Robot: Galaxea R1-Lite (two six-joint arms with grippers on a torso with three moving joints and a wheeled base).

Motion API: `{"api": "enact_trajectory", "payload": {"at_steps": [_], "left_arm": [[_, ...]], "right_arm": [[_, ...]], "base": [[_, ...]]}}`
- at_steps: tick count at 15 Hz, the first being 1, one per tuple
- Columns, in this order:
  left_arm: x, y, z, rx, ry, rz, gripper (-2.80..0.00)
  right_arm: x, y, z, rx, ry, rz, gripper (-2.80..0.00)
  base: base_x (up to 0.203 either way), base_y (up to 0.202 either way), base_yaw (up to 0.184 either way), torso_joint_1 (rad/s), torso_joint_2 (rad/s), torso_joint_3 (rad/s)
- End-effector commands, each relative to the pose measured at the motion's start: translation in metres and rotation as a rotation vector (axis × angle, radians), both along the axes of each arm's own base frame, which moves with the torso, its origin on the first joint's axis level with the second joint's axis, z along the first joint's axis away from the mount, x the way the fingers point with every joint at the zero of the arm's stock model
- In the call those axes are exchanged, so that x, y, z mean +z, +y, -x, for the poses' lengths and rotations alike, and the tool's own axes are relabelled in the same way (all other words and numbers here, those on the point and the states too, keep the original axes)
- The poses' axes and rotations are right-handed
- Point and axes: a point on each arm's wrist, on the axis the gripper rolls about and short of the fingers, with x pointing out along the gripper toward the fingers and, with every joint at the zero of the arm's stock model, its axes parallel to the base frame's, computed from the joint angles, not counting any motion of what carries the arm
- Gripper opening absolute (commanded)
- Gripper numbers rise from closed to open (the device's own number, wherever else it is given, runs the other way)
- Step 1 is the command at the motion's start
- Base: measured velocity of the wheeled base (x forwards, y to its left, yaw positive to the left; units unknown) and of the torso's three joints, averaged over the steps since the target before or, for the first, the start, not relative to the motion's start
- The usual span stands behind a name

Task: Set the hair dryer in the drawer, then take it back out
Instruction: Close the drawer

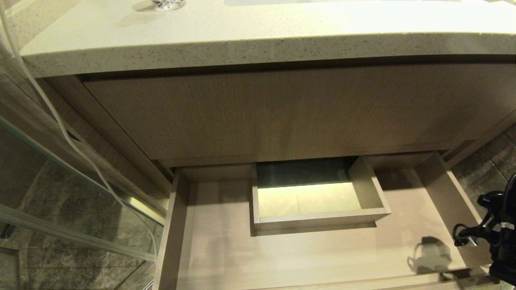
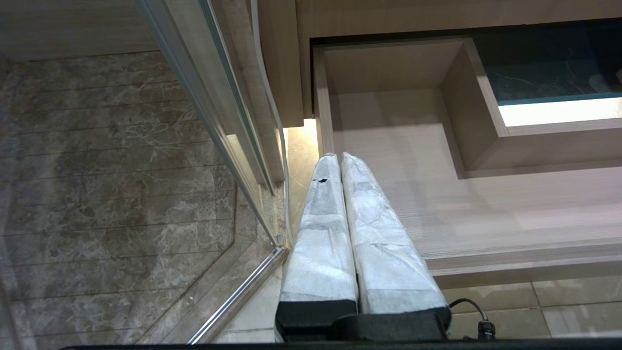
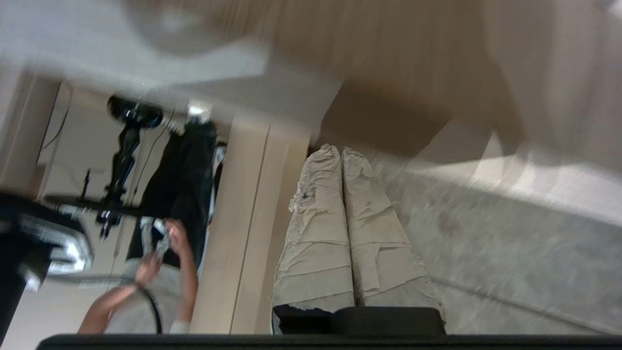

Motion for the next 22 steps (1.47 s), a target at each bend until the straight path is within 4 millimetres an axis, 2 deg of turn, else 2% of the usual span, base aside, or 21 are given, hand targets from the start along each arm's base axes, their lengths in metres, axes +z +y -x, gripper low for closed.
{"api": "enact_trajectory", "payload": {"at_steps": [1, 5, 13, 16, 22], "left_arm": [[0.0, 0.0, 0.0, 0.001, 0.0, 0.0, -2.8], [0.0, 0.0, 0.0, 0.002, -0.002, 0.0, -2.8], [0.0, 0.0, 0.0, 0.001, 0.0, 0.0, -2.8], [0.0, 0.0, 0.0, 0.002, -0.001, 0.0, -2.8], [0.0, 0.0, 0.0, 0.001, 0.0, 0.0, -2.8]], "right_arm": [[-0.005, 0.0, -0.005, 0.013, -0.023, 0.009, -2.8], [-0.005, -0.001, -0.015, 0.014, -0.123, 0.017, -2.8], [0.009, -0.01, -0.034, 0.02, -0.338, 0.029, -2.8], [0.021, -0.011, -0.052, 0.053, -0.518, 0.064, -2.8], [0.059, -0.015, -0.083, 0.164, -0.909, 0.151, -2.8]], "base": [[0.0, 0.0, 0.0, 0.0, 0.0, 0.0], [0.0, 0.0, 0.0, 0.0, 0.0, 0.0], [0.0, 0.0, 0.0, 0.0, 0.0, 0.0], [0.0, 0.0, 0.0, 0.0, 0.0, 0.0], [0.0, 0.0, 0.0, 0.0, 0.0, 0.0]]}}
